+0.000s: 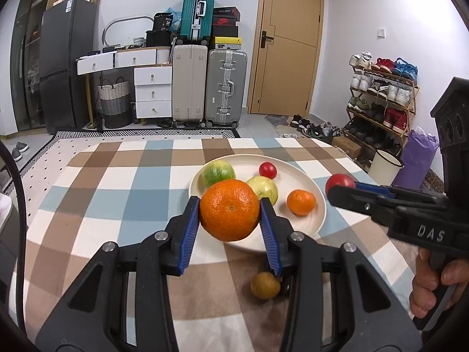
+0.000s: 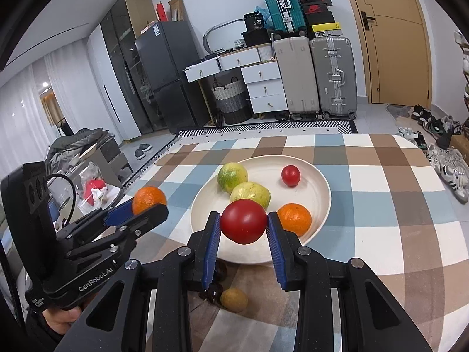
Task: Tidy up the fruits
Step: 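Carry the tangerine and tomato over the white plate and open both tools, then withdraw both open tools from the plate toward the tan fruits and cherries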
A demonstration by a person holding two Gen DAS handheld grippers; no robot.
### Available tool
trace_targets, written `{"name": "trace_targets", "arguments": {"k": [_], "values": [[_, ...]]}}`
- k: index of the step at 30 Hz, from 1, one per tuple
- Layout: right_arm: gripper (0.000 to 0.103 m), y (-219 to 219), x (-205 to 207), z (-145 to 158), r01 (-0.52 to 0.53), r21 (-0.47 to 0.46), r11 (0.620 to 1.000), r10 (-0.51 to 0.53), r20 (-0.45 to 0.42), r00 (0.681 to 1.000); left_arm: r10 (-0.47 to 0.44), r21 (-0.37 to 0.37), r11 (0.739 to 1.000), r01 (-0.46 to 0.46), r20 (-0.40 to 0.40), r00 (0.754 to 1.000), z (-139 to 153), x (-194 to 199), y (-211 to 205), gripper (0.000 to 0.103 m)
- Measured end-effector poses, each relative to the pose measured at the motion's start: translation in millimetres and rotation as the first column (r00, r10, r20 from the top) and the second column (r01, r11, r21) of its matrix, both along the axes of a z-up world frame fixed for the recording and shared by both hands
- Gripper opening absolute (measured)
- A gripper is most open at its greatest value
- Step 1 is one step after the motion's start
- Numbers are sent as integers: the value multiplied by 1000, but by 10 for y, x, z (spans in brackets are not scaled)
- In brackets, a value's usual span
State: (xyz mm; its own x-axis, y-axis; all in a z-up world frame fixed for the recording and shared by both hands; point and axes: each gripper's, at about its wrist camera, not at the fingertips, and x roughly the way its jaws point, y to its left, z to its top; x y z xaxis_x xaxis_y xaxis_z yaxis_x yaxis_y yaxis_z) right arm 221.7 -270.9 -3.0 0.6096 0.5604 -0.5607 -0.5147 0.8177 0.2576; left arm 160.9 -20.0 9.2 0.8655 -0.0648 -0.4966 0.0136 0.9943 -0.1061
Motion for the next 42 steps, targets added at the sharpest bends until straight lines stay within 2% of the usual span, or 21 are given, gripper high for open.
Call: {"name": "trace_targets", "arguments": {"k": [8, 15, 22, 28, 32, 35, 37, 39, 40, 42], "values": [[33, 83, 136, -137, 6, -8, 1000, -6, -13, 1000, -11, 15, 1000, 11, 10, 1000, -101, 248, -104, 38], [33, 139, 237, -328, 8, -32, 999, -10, -46, 999, -16, 33, 999, 16, 8, 1000, -179, 351, -146, 38], [33, 151, 297, -437, 25, -52, 998, -28, -61, 998, -13, 19, 1000, 13, -2, 1000, -243, 450, -154, 38], [33, 129, 336, -459, 38, -59, 998, -41, -59, 997, -15, 38, 999, 14, 8, 1000, -252, 455, -158, 38], [48, 71, 293, -425, 56, -50, 997, -58, -47, 997, -10, 47, 999, 10, 14, 1000, -261, 459, -160, 40], [52, 41, 279, -412, 69, -54, 996, -71, -44, 996, 13, 47, 999, -14, 24, 1000, -259, 432, -138, 61], [58, 27, 282, -415, 74, -60, 995, -77, -45, 996, 43, 39, 998, -44, 44, 998, -238, 381, -110, 75], [71, -5, 277, -414, 90, -63, 994, -92, -40, 995, 53, 23, 998, -54, 46, 998, -239, 357, -51, 81], [74, -21, 274, -414, 96, -63, 993, -99, -40, 994, 51, 14, 999, -51, 40, 998, -240, 337, -21, 83], [88, -61, 264, -412, 101, -57, 993, -103, -45, 994, 50, 10, 999, -50, 35, 998, -242, 304, 21, 83]]}}
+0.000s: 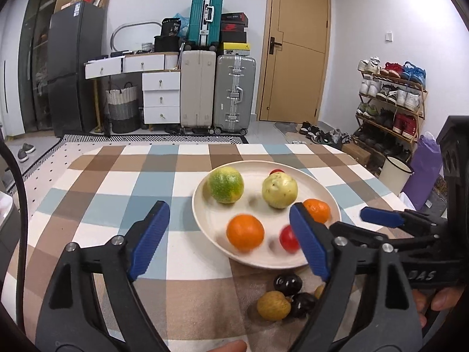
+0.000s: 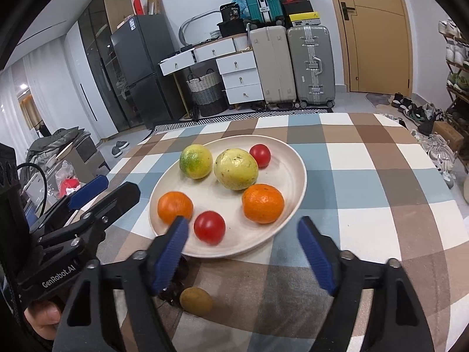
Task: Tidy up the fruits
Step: 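Withdraw both open tools from the plate toward the tan fruits and cherries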
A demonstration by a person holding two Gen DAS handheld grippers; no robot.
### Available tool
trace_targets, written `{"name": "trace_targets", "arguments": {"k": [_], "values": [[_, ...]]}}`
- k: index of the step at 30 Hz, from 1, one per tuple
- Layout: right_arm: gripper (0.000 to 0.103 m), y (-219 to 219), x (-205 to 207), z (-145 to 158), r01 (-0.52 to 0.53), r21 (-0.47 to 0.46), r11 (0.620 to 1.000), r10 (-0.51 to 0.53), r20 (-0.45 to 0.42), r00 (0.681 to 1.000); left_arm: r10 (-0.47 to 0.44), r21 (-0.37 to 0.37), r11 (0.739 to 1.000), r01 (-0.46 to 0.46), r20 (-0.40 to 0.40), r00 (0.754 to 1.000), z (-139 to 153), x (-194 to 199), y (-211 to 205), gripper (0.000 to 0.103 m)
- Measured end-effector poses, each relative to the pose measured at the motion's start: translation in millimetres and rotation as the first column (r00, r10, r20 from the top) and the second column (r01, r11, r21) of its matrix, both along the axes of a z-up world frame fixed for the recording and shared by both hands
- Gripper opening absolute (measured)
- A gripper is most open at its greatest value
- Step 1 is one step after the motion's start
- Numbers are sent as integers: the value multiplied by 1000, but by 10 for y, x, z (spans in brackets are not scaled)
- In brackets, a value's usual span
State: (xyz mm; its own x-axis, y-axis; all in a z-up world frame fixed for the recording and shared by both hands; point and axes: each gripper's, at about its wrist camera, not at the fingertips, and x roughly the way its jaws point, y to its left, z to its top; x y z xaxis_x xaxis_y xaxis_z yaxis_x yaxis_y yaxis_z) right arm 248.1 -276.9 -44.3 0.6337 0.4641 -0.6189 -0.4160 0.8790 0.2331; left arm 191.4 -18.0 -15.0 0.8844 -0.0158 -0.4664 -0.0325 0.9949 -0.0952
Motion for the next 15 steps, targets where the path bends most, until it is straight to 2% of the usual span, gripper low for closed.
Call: {"name": "trace_targets", "arguments": {"k": [4, 5, 7, 15], "values": [[95, -13, -65, 25, -15, -8, 1000, 15, 14, 1000, 10, 30, 1000, -10, 5, 1000, 21, -99, 33, 87], [100, -11, -75, 26, -17, -11, 1000, 17, 15, 1000, 6, 32, 999, -6, 7, 1000, 26, -126, 45, 91], [102, -11, -92, 21, -30, -4, 1000, 30, 9, 1000, 6, 35, 999, -7, 11, 1000, 48, -178, 55, 102], [102, 5, -175, 42, -67, -5, 998, 67, 8, 998, 26, 16, 1000, -26, -7, 1000, 86, -337, 158, 102]]}}
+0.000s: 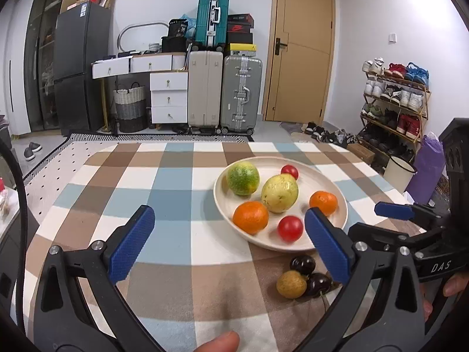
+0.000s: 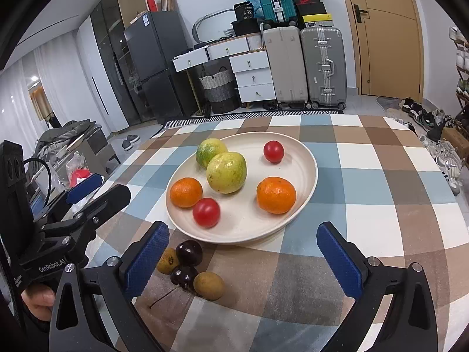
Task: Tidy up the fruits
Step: 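Withdraw both open tools from the plate toward the tan fruits and cherries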
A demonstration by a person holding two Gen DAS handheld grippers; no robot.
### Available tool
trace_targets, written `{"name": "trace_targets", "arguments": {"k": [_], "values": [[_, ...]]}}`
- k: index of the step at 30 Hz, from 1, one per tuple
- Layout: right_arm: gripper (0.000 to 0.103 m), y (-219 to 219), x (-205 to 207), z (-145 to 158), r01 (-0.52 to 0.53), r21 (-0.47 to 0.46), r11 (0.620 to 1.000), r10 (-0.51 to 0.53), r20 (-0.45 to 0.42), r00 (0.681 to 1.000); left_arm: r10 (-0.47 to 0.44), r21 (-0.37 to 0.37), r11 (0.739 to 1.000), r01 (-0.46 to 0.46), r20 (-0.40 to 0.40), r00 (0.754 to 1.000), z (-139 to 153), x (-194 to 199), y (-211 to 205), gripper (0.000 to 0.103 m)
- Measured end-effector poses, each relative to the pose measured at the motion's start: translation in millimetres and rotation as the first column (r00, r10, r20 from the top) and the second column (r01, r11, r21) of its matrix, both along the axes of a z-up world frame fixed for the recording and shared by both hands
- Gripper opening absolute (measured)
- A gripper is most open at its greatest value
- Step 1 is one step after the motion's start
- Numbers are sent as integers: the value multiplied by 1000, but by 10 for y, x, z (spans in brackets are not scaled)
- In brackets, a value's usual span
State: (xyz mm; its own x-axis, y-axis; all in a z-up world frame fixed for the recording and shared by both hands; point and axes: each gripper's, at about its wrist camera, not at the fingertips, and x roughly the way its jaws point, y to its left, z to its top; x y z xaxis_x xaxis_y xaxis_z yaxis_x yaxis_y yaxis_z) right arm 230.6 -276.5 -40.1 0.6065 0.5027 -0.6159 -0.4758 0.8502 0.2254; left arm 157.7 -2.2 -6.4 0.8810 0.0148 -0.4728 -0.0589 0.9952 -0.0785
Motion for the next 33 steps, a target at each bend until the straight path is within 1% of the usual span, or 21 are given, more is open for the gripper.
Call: {"name": "trace_targets", "arguments": {"k": [6, 10, 13, 16, 20, 29, 33], "values": [[102, -5, -18, -13, -15, -22, 1000, 14, -20, 1000, -8, 31, 999, 9, -25, 1000, -38, -155, -34, 102], [103, -20, -67, -40, -35, -43, 998, 34, -32, 999, -25, 28, 999, 26, -37, 999, -52, -237, -54, 102], [103, -54, -134, -79, -56, -49, 997, 53, -57, 997, -45, 17, 999, 45, -50, 998, -69, -261, -67, 102], [103, -74, -212, -102, -75, -61, 995, 72, -55, 996, -47, 28, 998, 48, -45, 998, -62, -305, -89, 102], [102, -70, -265, -152, -100, -80, 992, 94, -68, 993, -49, 25, 998, 50, -56, 997, -71, -291, -113, 102], [102, -10, -252, -256, -116, -116, 986, 105, -99, 990, -45, 16, 999, 46, -66, 997, -66, -258, -78, 102], [102, 28, -268, -280, -128, -137, 982, 115, -98, 989, -46, 20, 999, 47, -70, 997, -72, -258, -79, 102]]}}
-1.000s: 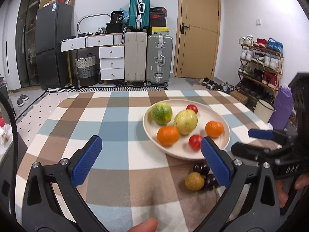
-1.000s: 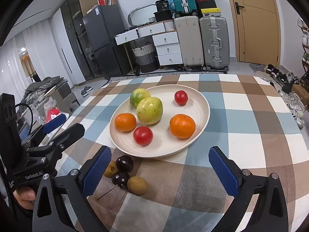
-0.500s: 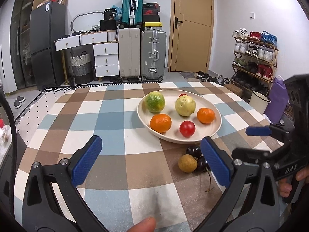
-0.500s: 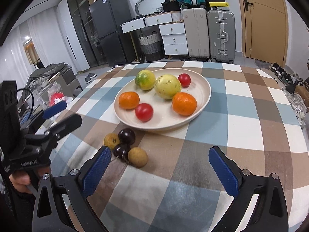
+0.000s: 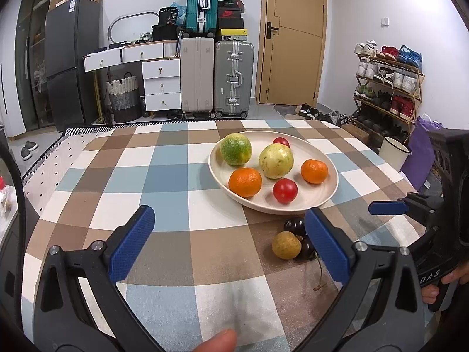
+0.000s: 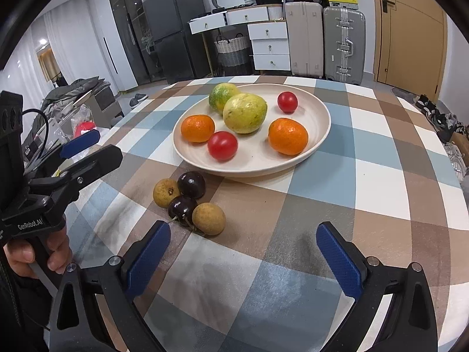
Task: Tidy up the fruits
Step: 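Withdraw both open tools from the plate toward the tan fruits and cherries, then grasp a tan round fruit with the right tool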
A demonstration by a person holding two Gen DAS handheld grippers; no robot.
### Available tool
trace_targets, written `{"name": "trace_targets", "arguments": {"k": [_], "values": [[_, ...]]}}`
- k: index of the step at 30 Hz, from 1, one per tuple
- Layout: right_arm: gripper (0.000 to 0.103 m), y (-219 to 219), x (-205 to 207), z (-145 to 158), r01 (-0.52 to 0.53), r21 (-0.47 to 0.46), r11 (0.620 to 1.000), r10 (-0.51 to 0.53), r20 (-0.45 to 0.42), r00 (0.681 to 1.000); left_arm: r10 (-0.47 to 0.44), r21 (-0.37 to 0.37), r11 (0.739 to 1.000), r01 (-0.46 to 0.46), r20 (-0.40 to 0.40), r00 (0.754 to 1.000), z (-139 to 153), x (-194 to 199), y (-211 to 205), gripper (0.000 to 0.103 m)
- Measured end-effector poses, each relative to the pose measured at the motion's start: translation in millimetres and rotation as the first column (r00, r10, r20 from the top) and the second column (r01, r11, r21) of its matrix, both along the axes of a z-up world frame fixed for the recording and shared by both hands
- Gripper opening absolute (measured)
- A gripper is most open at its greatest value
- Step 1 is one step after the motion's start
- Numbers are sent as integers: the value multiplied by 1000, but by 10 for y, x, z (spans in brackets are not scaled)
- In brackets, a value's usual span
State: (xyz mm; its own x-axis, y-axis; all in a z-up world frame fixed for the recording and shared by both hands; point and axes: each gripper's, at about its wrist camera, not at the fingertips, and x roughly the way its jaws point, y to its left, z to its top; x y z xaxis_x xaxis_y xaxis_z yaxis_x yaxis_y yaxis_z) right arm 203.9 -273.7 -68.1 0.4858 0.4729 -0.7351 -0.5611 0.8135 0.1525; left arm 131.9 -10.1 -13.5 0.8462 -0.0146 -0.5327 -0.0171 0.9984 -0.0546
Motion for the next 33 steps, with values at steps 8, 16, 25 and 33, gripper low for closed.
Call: {"name": "trace_targets", "arguments": {"k": [8, 16, 25, 33], "values": [[98, 57, -21, -16, -19, -19, 1000, 19, 0, 1000, -1, 1, 1000, 1, -3, 1000, -6, 10, -7, 102], [82, 94, -16, -16, -36, -12, 999, 36, -7, 999, -6, 5, 1000, 6, -19, 1000, -64, 24, -30, 102], [52, 218, -19, -64, -81, -24, 996, 80, -37, 996, -5, -1, 1000, 5, -34, 999, -62, 41, -12, 102], [41, 238, 18, -62, -88, -2, 996, 88, -44, 995, -5, 0, 1000, 5, -35, 999, -59, 44, -11, 102]]}}
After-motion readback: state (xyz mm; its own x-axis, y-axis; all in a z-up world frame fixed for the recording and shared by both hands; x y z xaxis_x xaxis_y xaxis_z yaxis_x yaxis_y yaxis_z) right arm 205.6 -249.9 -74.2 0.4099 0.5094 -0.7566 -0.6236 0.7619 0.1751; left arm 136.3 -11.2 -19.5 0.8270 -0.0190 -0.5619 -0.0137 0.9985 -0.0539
